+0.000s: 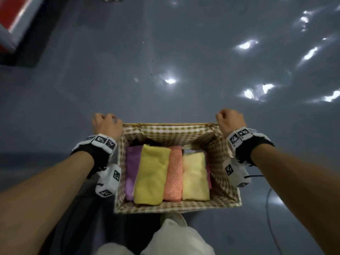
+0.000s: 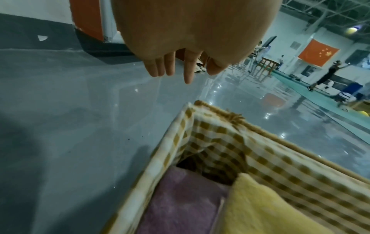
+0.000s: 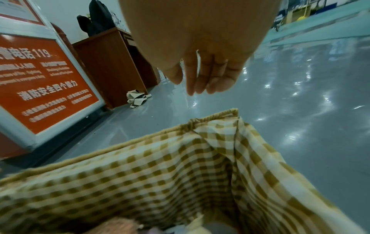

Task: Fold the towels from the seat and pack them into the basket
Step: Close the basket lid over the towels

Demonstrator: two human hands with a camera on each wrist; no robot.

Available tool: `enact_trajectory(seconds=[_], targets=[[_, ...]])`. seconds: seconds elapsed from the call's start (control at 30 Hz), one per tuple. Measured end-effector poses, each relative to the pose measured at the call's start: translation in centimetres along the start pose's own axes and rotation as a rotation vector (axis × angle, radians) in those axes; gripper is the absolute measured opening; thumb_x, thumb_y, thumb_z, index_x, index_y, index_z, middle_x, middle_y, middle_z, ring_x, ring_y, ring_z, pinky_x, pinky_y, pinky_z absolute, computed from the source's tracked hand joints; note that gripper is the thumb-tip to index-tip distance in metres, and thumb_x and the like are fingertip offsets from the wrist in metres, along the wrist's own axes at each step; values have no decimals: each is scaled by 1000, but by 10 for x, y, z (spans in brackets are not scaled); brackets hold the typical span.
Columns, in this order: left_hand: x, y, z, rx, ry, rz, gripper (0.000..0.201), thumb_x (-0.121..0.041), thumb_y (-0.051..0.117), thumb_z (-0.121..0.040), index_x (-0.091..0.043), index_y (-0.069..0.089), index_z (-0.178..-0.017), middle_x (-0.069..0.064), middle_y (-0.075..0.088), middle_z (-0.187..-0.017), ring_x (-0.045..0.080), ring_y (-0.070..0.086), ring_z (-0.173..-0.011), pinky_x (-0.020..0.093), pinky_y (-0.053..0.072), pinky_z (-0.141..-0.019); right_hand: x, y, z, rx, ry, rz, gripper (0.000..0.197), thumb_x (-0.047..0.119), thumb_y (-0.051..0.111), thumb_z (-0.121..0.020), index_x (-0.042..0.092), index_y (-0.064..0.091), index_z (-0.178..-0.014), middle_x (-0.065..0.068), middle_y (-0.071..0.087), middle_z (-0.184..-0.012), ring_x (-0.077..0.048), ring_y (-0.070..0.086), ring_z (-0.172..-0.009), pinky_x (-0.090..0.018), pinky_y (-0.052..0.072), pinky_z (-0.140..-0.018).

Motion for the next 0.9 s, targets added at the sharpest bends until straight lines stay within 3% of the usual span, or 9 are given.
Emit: enact_trajectory(seconds=[0.17,0.23,0.33,0.4,0.57,0.67,0.73,0.83,0.9], targets=[[20,58,-26,221,-94,120,60,-40,23,-101,6,46,-131,30,41,-140,42,40,-128,42,29,-107,-35,46,-27,125,225,137,52,32,25,-101,-7,56,-117,-26,54,-127,-38,42,-121,-39,35,-101],[23,69,-30,176,-107,201,61,-42,23,-100,7,50,-127,30,43,-138,42,43,-125,41,30,-105,-44,59,-35,175,309,107,53,37,32,-99,-7,56,-115,-28,54,-125,-39,49,-112,-39,40,-91],[26,73,-41,167,-130,215,72,-56,33,-94,9,61,-108,30,56,-123,41,53,-113,39,39,-93,-48,68,-46,195,351,47,42,35,42,-95,-3,60,-104,-21,59,-95,-31,49,-70,-32,36,-68],[27,72,-51,170,-146,245,74,-60,42,-89,10,62,-106,28,60,-117,39,56,-109,38,42,-90,-52,71,-53,197,349,1,39,32,45,-94,-1,61,-109,-13,53,-82,-26,46,-68,-29,33,-68],[33,65,-53,213,-210,312,68,-55,58,-83,3,58,-120,21,58,-125,37,55,-115,34,42,-89,-54,68,-42,68,410,-232,22,22,59,-85,1,63,-91,-16,58,-87,-27,53,-77,-32,40,-70],[23,59,-52,228,-146,434,33,-39,64,-85,-8,68,-97,12,63,-101,30,62,-100,33,47,-85,-47,64,-35,-44,366,-262,35,15,60,-85,-7,58,-111,-25,62,-108,-36,59,-100,-37,46,-84],[11,56,-54,218,-72,467,20,-27,60,-90,-12,66,-101,7,60,-101,24,60,-95,29,44,-81,-45,64,-37,-80,288,-204,36,19,60,-86,-6,56,-111,-24,62,-110,-37,59,-101,-38,46,-82],[0,48,-56,164,-30,508,41,-20,58,-92,-10,48,-131,9,57,-126,28,57,-111,39,48,-91,-45,63,-44,-86,235,-228,38,25,65,-86,-3,56,-111,-21,64,-107,-34,61,-99,-41,51,-86],[0,46,-56,136,-31,507,48,-19,59,-91,-13,43,-136,9,51,-136,29,54,-118,41,46,-97,-47,61,-48,-71,240,-324,36,22,69,-83,0,58,-110,-17,66,-105,-31,63,-96,-44,52,-88]])
Point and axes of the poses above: each hand's wrist, its own z-axis away from the middle knuckle, its own y-axis out of the palm, x = y × z, the point moved 6 cm from there along -z, towards the middle knuckle
